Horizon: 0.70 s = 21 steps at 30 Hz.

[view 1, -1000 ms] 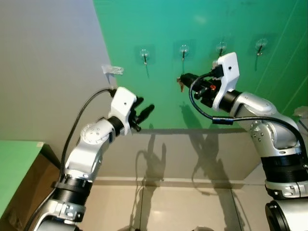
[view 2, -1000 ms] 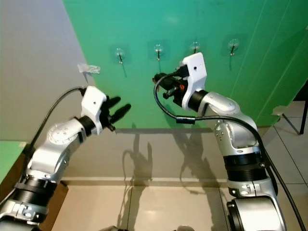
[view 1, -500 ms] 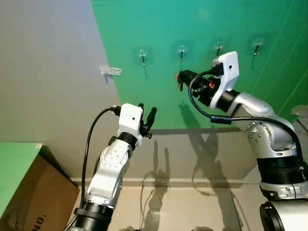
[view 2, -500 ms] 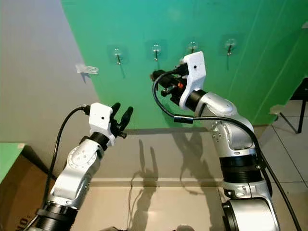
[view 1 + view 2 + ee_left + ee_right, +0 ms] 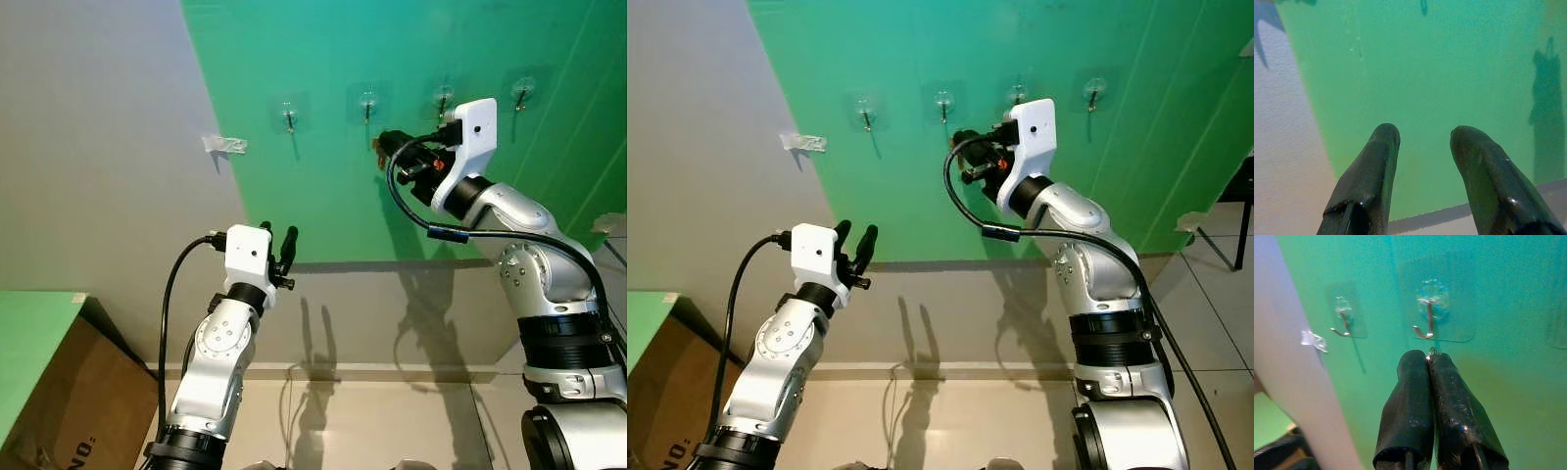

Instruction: Hang keys on a hook

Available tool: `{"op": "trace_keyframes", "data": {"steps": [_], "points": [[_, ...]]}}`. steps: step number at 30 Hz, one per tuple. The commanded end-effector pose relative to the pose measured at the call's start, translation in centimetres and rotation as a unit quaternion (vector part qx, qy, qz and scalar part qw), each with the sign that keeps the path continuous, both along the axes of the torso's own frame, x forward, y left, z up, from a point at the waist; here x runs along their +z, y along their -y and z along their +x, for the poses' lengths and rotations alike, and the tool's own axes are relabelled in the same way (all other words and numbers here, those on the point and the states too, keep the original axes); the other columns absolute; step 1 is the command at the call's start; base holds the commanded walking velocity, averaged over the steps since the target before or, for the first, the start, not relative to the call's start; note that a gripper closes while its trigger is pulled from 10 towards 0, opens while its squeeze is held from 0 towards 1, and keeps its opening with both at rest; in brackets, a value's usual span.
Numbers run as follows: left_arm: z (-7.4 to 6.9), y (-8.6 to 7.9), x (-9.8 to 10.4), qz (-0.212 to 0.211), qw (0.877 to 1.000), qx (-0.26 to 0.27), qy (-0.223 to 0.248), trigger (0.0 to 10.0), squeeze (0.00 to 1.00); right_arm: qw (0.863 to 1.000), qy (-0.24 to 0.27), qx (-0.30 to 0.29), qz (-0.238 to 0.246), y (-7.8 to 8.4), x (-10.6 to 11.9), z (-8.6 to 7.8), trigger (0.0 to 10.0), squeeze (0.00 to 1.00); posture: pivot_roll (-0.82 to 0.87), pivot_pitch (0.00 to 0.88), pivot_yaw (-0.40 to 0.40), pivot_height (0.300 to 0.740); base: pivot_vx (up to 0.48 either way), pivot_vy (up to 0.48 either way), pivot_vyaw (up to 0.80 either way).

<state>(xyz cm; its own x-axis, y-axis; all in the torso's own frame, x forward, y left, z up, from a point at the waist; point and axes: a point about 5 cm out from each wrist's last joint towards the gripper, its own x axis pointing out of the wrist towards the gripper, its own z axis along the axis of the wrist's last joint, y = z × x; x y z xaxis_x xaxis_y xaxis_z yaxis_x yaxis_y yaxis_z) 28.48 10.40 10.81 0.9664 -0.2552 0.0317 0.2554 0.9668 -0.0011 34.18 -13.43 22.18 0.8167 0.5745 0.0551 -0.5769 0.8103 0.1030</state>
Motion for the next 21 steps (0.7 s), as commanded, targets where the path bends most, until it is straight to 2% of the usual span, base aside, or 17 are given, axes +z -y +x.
{"op": "trace_keyframes", "data": {"steps": [1, 6, 11, 15, 21], "points": [[0.2, -0.1, 0.1, 0.005, 1.000, 0.004, 0.003, 10.0, 0.00, 1.000, -0.002, 0.019, 0.021, -0.3, 0.8, 0.1, 0.0, 0.00, -0.26, 0.000, 0.128, 0.740, 0.000, 0.000, 0.00], [0.2, 0.2, 0.0, 0.002, 1.000, -0.007, 0.002, 10.0, 0.00, 0.999, -0.006, 0.025, 0.034, -0.5, 1.0, 0.3, 0.0, 0.00, -0.26, 0.000, 0.124, 0.740, 0.000, 0.000, 0.00], [-0.1, 1.0, -0.1, 0.011, 0.999, -0.044, -0.001, 10.0, 0.00, 0.998, -0.015, 0.018, 0.054, -0.5, 1.1, 1.0, 0.0, 0.00, -0.25, 0.000, 0.120, 0.740, 0.000, 0.000, 0.00], [-0.1, 1.1, -0.1, 0.011, 0.999, -0.047, -0.001, 10.0, 0.00, 0.995, -0.032, 0.034, 0.089, -0.9, 1.4, 1.3, 0.0, 0.00, -0.25, 0.000, 0.119, 0.740, 0.000, 0.000, 0.00], [-0.1, 1.1, 0.0, 0.011, 0.999, -0.050, -0.001, 10.0, 0.00, 0.993, -0.042, 0.056, 0.096, -1.5, 1.4, 1.3, 0.0, 0.00, -0.25, 0.000, 0.117, 0.740, 0.000, 0.000, 0.00]]}}
